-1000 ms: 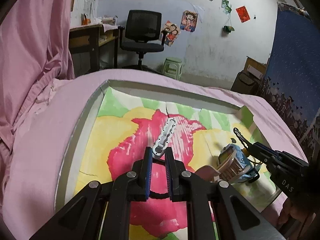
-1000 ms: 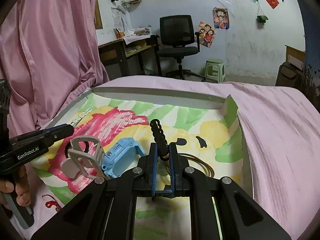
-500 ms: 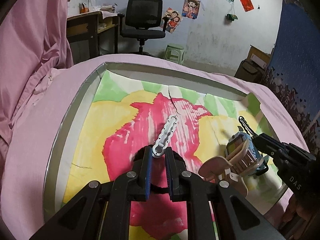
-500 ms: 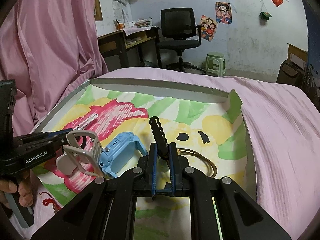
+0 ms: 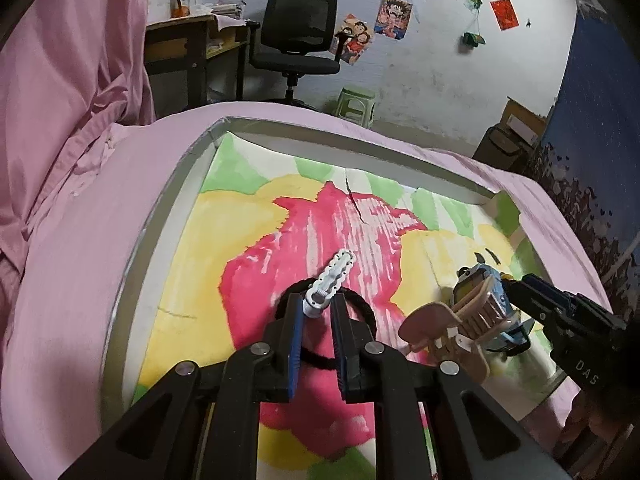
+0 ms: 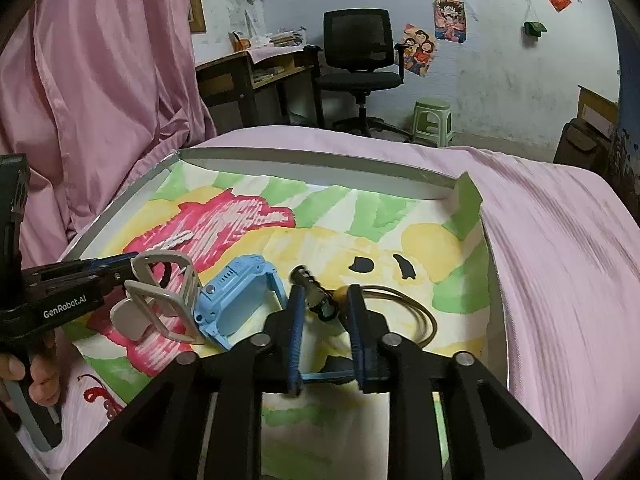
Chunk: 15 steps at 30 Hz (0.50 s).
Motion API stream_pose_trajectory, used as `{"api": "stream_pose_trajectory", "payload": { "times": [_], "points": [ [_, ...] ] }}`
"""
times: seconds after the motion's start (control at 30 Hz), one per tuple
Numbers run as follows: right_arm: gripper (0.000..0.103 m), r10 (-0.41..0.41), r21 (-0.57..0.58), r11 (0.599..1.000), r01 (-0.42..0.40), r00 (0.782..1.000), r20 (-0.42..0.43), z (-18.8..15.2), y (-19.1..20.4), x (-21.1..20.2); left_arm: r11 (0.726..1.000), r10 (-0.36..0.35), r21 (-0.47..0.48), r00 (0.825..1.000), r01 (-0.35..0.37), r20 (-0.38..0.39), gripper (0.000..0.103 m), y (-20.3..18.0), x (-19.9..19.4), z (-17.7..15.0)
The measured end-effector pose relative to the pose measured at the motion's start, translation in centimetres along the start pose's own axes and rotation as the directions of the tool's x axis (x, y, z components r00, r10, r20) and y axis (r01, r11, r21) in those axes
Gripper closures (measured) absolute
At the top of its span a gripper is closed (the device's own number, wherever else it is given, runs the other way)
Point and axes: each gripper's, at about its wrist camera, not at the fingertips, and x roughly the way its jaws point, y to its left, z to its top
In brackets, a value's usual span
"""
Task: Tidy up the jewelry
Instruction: 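Carry the keychain into the tray with both tools and open them, then withdraw both tools from the tray toward the red bracelet and ring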
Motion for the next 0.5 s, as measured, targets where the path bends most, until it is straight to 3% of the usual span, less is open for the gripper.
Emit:
{"api": "stream_pose_trajectory", "payload": {
  "times": [0.07,0.13,0.2,0.3,0.5],
  "points": [
    [0.073,0.002,0.007,1.000,-0.002,1.000,0.012,-0.2,-0.1,-0.5,1.000,-0.022,-0.004,1.000,0.022,0.021,0.077,0.1,-0.8,-0.2],
    [0.061,0.008,0.013,1.000,-0.008,0.999,0.037,-0.4,-0.3,-1.3,1.000,-0.030,-0.005,0.998,0.030,0.053,0.058,0.2,-1.8,-0.5],
    [0.059,0.011,0.012,1.000,-0.011,0.998,0.065,-0.5,-0.2,-2.3,0.999,-0.033,-0.005,0.994,0.034,0.100,0.048,0.4,-3.1,-0.9],
    [0.053,0.011,0.013,1.000,-0.013,0.994,0.110,-0.6,-0.1,-3.9,0.999,-0.041,-0.003,0.988,0.041,0.146,0.047,0.5,-4.8,-1.1],
    [0.040,0.028,0.018,0.999,-0.033,0.979,0.200,-0.9,0.3,-7.2,0.999,-0.040,-0.007,0.975,0.043,0.218,0.032,0.8,-7.8,-2.1]
  ]
}}
